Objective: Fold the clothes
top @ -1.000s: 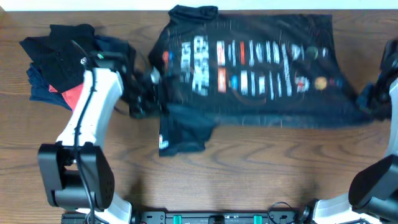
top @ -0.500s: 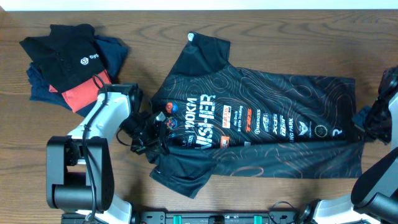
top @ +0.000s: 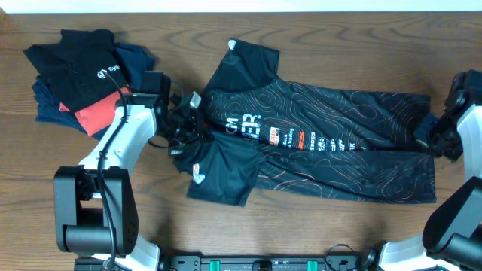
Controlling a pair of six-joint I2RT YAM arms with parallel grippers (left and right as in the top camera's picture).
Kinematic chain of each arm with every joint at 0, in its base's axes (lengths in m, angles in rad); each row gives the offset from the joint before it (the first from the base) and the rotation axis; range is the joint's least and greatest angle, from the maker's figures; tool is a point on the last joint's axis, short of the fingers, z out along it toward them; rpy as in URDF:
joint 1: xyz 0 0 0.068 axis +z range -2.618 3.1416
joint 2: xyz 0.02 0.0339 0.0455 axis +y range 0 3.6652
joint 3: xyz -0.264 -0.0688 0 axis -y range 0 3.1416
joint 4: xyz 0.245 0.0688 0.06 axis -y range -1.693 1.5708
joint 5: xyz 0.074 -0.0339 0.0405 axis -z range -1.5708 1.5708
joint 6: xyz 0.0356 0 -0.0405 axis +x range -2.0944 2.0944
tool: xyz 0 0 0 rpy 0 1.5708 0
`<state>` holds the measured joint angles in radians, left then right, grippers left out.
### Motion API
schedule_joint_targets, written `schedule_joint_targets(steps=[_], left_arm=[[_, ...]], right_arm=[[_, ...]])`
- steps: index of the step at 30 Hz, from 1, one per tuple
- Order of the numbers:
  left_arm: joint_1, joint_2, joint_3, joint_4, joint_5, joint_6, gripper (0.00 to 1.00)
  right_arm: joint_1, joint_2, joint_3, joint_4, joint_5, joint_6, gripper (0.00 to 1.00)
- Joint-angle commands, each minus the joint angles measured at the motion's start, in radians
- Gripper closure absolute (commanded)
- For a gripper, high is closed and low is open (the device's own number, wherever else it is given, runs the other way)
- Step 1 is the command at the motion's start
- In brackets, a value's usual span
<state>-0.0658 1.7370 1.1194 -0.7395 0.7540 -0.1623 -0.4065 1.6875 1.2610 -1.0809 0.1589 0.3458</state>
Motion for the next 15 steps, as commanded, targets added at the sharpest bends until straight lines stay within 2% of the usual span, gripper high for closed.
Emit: schedule_joint_targets(steps=[1,5,11,15], left_arm=[[0.004,-0.019,0.015,0.032,0.043,-0.087,0.94],[0.002,-0.018,0.015,0.074,0.042,-0.087,0.94],[0.002,-0.018,0.014,0.117,0.032,-0.087,0.94],[0.002,-0.018,0.010,0.119,-0.042,-0.087,0.94]], right_arm=[[-0.002,-0.014,-0.062,0.027,0.038,-0.005,0.98],[-0.021,-0.014,-0.139,0.101,0.063,0.053,0.99],[-0.056,-0.014,-0.153,0.209,0.073,0.113,0.99],[-0.069,-0.014,-0.153,0.302,0.072,0.121,0.99]])
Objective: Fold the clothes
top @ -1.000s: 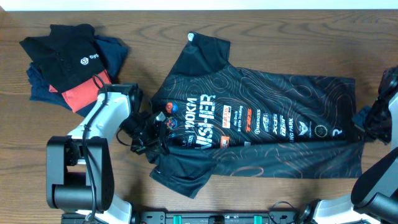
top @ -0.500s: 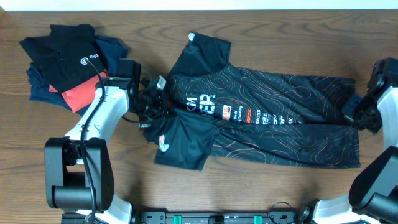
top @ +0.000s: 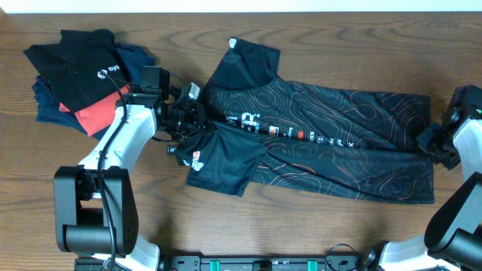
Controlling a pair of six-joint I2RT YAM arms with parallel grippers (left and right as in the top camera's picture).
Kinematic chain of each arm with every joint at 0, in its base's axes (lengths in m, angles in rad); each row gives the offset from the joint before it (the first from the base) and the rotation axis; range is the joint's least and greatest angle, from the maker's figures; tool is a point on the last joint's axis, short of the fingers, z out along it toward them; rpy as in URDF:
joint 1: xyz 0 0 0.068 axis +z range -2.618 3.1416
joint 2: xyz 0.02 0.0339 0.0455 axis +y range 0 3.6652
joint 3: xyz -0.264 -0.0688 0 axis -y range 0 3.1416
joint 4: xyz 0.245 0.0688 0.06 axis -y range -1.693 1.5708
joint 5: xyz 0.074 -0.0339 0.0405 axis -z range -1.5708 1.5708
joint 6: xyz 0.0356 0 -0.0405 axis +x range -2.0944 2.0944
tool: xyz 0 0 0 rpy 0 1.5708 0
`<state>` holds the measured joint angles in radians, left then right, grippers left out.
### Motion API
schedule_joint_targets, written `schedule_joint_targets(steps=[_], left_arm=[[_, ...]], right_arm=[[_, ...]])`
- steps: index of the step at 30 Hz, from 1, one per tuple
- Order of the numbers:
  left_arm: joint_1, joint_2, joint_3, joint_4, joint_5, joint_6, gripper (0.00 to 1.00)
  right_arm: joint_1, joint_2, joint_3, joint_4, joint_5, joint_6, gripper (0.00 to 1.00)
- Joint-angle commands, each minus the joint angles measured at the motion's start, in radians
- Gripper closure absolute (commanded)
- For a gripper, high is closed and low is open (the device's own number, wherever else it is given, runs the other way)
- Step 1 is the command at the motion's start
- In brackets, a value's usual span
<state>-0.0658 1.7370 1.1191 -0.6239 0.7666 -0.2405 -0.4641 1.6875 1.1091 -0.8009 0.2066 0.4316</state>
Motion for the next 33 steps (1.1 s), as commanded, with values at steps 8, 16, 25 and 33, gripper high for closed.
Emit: schedule_joint_targets(steps=[8,16,25,33], left_arm=[[-0.004,-0.018,-0.005,0.045,-0.139,-0.009,0.94],[-0.034,-0.018,-0.005,0.135,-0.140,-0.009,0.94],[-0.046,-0.018,-0.005,0.115,-0.158,-0.008,0.47],[-0.047,-0.018,-0.030,-0.044,-0.271,0.010,0.47]], right_arm=[[-0.011,-0.014,-0.002,0.084,0.025,0.070,0.99],[-0.011,-0.014,-0.002,0.084,0.026,0.069,0.99],[-0.010,-0.014,-0.003,-0.026,0.017,0.069,0.35],[-0.010,-0.014,-0.101,-0.069,-0.008,0.069,0.35]])
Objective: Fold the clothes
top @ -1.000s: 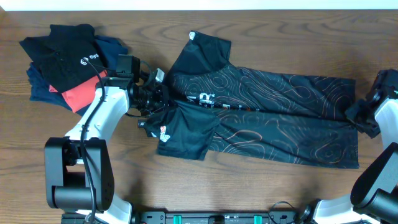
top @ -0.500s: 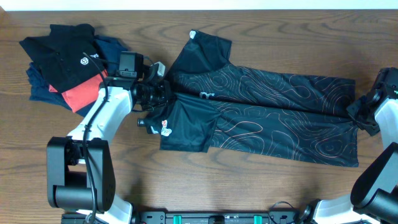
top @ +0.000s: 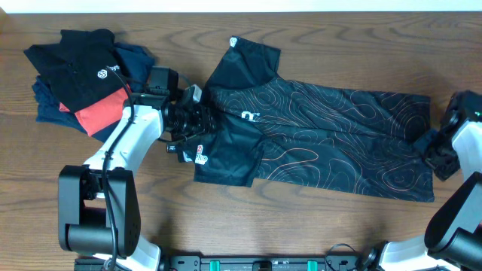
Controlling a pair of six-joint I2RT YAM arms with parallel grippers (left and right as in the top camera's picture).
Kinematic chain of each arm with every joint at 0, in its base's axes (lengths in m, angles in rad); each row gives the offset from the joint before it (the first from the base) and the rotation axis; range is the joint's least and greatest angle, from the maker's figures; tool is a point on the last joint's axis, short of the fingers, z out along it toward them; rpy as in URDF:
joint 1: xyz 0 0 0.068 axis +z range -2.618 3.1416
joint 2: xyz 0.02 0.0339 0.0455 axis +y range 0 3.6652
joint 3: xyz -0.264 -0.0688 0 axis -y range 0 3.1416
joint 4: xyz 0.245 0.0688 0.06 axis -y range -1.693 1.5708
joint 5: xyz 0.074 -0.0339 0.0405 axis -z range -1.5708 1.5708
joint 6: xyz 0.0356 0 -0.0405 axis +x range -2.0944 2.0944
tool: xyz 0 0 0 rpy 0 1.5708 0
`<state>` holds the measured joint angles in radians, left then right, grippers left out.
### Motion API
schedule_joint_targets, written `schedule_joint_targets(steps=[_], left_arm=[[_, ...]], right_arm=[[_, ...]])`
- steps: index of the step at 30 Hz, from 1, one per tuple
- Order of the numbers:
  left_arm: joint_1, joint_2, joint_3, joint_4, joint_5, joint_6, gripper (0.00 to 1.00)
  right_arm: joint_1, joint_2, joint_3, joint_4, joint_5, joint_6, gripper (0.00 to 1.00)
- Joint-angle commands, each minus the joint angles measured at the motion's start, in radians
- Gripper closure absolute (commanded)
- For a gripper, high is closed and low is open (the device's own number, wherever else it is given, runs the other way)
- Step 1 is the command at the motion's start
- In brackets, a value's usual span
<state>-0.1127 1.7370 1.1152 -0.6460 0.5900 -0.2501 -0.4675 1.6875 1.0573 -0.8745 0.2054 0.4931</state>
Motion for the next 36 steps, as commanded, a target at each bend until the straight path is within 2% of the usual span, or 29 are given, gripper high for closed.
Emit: schedule_joint_targets(steps=[1,9,16,22,25,27,30,32,33,36], left_arm=[[0.000,-0.018,-0.034,-0.028,-0.109,0.019,0.47],[-0.014,-0.018,-0.094,-0.007,-0.113,0.031,0.43],[-0.018,-0.018,-0.107,0.003,-0.205,0.031,0.43],[-0.018,-0.016,-0.124,0.005,-0.217,0.031,0.44],[-0.018,-0.016,-0.135,0.008,-0.217,0.031,0.57],[-0.018,-0.016,-0.145,0.019,-0.217,0.031,0.71],[-0.018,-0.016,-0.156,0.026,-0.216,0.031,0.79],[-0.018,-0.016,-0.156,0.023,-0.213,0.031,0.91],[-0.018,-0.016,-0.156,0.023,-0.212,0.031,0.94],[-0.018,-0.016,-0.156,0.030,-0.206,0.031,0.94]], right_arm=[[-0.006,-0.014,-0.071,0.015,-0.007,0.008,0.35],[-0.006,-0.014,-0.181,0.092,-0.034,0.007,0.35],[-0.006,-0.014,-0.188,0.093,-0.034,-0.017,0.35],[-0.006,-0.014,-0.188,0.089,-0.034,-0.019,0.35],[-0.006,-0.014,-0.188,0.089,-0.034,-0.019,0.35],[-0.006,-0.014,-0.188,0.089,-0.034,-0.019,0.35],[-0.006,-0.014,-0.188,0.089,-0.034,-0.019,0.35],[-0.006,-0.014,-0.188,0.086,-0.034,-0.019,0.35],[-0.006,-0.014,-0.188,0.086,-0.034,-0.019,0.35],[-0.006,-0.014,-0.188,0.086,-0.034,-0.019,0.35]])
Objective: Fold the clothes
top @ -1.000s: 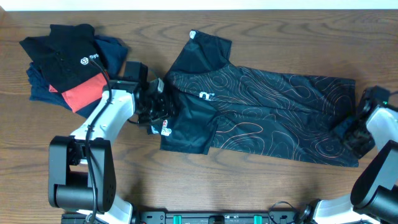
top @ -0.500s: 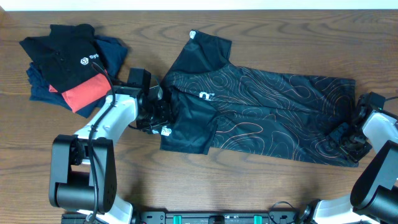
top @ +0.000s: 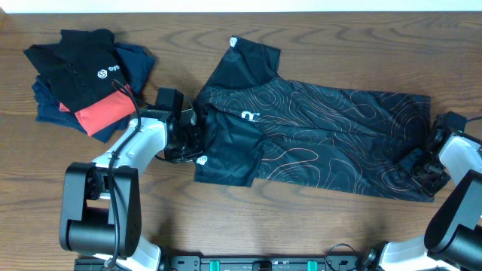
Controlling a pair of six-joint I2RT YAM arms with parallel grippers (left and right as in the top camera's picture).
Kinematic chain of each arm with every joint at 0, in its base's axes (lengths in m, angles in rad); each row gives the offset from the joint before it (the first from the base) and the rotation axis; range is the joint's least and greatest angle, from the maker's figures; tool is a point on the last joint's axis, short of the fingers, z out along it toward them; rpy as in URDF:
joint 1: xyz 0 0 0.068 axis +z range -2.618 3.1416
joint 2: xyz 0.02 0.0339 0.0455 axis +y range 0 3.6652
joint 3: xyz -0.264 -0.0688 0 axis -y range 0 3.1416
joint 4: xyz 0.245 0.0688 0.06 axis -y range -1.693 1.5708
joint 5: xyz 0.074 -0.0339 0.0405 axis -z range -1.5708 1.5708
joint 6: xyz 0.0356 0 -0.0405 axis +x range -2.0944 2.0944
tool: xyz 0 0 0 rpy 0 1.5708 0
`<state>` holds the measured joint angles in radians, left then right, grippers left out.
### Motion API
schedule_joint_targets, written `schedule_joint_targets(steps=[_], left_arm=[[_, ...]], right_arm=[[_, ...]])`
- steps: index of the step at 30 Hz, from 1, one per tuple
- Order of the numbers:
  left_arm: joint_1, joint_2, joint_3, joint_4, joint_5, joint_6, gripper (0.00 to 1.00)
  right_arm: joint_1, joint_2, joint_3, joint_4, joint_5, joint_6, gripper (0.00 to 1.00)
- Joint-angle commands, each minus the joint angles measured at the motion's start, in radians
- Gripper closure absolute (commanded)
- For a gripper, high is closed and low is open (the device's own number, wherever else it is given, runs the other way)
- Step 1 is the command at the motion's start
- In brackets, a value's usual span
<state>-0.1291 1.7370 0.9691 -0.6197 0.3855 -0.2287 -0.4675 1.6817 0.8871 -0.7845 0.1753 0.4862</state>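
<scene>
A dark jersey with thin contour lines lies lengthwise across the middle of the table, folded along its length. One sleeve points to the far side and the other to the near side. My left gripper sits low at the jersey's collar end, shut on the cloth edge. My right gripper is down at the near right hem corner, shut on the fabric there. Only the overhead view shows this.
A pile of dark clothes with a red patch and white logos lies at the far left, just beyond my left arm. Bare wooden table runs along the front edge.
My right gripper has moved toward the near edge, onto the jersey's near right corner. My left gripper has dropped slightly nearer and lower at the collar end. The folded layer lies flatter.
At first both grippers held the jersey's ends with a band of printed lettering showing along the middle. Then the top layer sat further toward the near side and less lettering showed. By now the lettering is covered and the layer lies over the near half.
</scene>
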Motion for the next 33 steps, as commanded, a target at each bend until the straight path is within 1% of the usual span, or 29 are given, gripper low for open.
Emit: schedule_joint_targets(steps=[1,3,5,7,10,14,18,21,22,23,24,25,26,28,33], left_arm=[[-0.002,-0.016,-0.010,0.006,-0.001,0.010,0.94],[-0.001,-0.017,-0.007,0.011,0.019,0.011,0.94],[0.002,-0.025,0.011,0.024,0.118,0.050,0.94],[0.005,-0.042,0.045,0.049,0.212,0.060,0.94],[0.010,-0.074,0.083,0.127,0.285,0.058,0.94],[0.010,-0.098,0.096,0.235,0.235,0.020,0.94],[0.010,-0.092,0.095,0.226,0.091,0.005,0.94],[0.010,-0.091,0.085,0.210,0.041,0.006,0.94],[0.010,-0.091,0.082,0.200,0.040,0.006,0.91],[0.010,-0.091,0.082,0.185,0.039,0.006,0.83],[0.010,-0.091,0.081,0.166,0.039,0.006,0.64],[0.010,-0.091,0.081,0.151,0.039,0.006,0.50],[0.010,-0.091,0.081,0.137,0.034,0.006,0.39],[0.010,-0.091,0.081,0.109,-0.014,0.006,0.35],[0.010,-0.091,0.081,0.040,-0.113,0.006,0.34]], right_arm=[[-0.006,-0.008,-0.018,-0.004,-0.004,-0.013,0.35],[-0.006,-0.008,-0.018,-0.004,-0.004,-0.012,0.35],[-0.006,-0.008,-0.018,-0.003,-0.004,-0.013,0.34],[-0.006,-0.008,-0.018,-0.003,-0.004,-0.013,0.34],[-0.006,-0.008,-0.018,-0.002,-0.004,-0.013,0.34],[-0.006,-0.008,-0.018,0.000,-0.004,-0.013,0.34],[-0.006,-0.008,-0.018,0.000,-0.003,-0.013,0.34],[-0.006,-0.008,-0.018,0.006,-0.004,-0.012,0.35],[-0.006,-0.008,-0.018,0.008,-0.004,-0.013,0.34],[-0.006,-0.008,-0.018,0.008,-0.004,-0.012,0.34],[-0.006,-0.008,-0.018,0.007,-0.004,-0.012,0.34],[-0.006,-0.008,-0.018,0.007,-0.004,-0.013,0.34],[-0.006,-0.008,-0.018,0.006,-0.004,-0.013,0.34],[-0.006,-0.008,-0.018,0.006,-0.004,-0.017,0.34],[-0.007,-0.008,-0.018,0.003,0.009,-0.031,0.34]])
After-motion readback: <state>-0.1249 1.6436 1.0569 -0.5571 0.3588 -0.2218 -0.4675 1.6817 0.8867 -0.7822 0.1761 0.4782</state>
